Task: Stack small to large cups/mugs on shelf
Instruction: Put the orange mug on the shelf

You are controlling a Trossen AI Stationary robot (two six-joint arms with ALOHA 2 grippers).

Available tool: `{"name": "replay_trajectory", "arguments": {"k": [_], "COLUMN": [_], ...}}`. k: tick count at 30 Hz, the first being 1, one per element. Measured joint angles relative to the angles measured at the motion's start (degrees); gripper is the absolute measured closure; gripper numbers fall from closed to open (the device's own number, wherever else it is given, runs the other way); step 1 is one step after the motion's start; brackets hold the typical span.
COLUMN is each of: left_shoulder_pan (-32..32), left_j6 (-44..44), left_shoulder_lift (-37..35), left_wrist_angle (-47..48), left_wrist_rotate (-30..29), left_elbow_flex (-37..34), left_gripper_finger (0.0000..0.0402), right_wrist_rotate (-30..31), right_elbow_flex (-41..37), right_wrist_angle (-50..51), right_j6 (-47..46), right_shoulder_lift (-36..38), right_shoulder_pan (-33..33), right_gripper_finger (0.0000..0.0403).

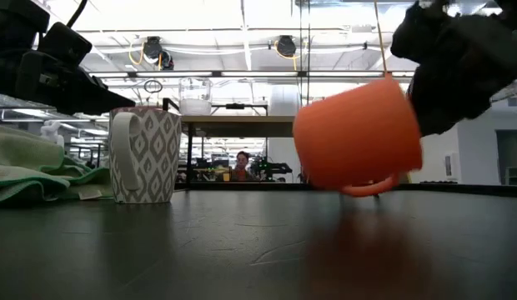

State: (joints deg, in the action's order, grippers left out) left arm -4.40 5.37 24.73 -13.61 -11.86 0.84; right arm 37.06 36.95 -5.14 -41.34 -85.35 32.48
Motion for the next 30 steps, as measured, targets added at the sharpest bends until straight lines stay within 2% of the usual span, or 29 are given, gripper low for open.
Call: {"name": "replay_trajectory", "arguments": {"k": [3, 6, 9, 13, 18, 26, 30], "left_shoulder_pan": [-0.02, -0.02, -0.02, 0.0, -0.01, -0.01, 0.0], "left_j6": [0.07, 0.22, 0.33, 0.38, 1.16, 2.4, 2.25], "left_shoulder_lift": [0.0, 0.0, 0.0, 0.0, 0.0, 0.0, 0.0], "left_wrist_angle": [-0.02, 0.0, 0.0, 0.03, 0.02, 0.02, 0.02], "left_wrist_rotate": [0.0, 0.0, 0.0, 0.0, 1.66, 2.4, 2.81], "left_elbow_flex": [0.0, 0.0, 0.0, 0.0, 0.0, 0.0, 0.0], "left_gripper_finger": [0.0371, 0.0371, 0.0371, 0.0371, 0.0371, 0.0371, 0.0371], "right_wrist_rotate": [-4.93, -6.88, -7.14, -7.61, -15.16, -32.62, -38.53], "right_elbow_flex": [0.0, 1.88, 6.82, 15.92, 24.46, 30.63, 30.95], "right_wrist_angle": [0.41, 5.09, 17.45, 41.01, 58.88, 66.92, 67.66], "right_j6": [-0.88, -1.45, -3.62, -11.15, -17.46, -15.43, -14.58], "right_shoulder_lift": [3.52, 8.26, 12.05, 13.46, 11.39, 5.61, 5.5], "right_shoulder_pan": [-0.65, -0.65, -0.54, -1.34, -3.94, -9.55, -11.9], "right_gripper_finger": [0.0402, 0.0402, 0.0402, 0.0402, 0.0402, 0.0403, 0.0403]}}
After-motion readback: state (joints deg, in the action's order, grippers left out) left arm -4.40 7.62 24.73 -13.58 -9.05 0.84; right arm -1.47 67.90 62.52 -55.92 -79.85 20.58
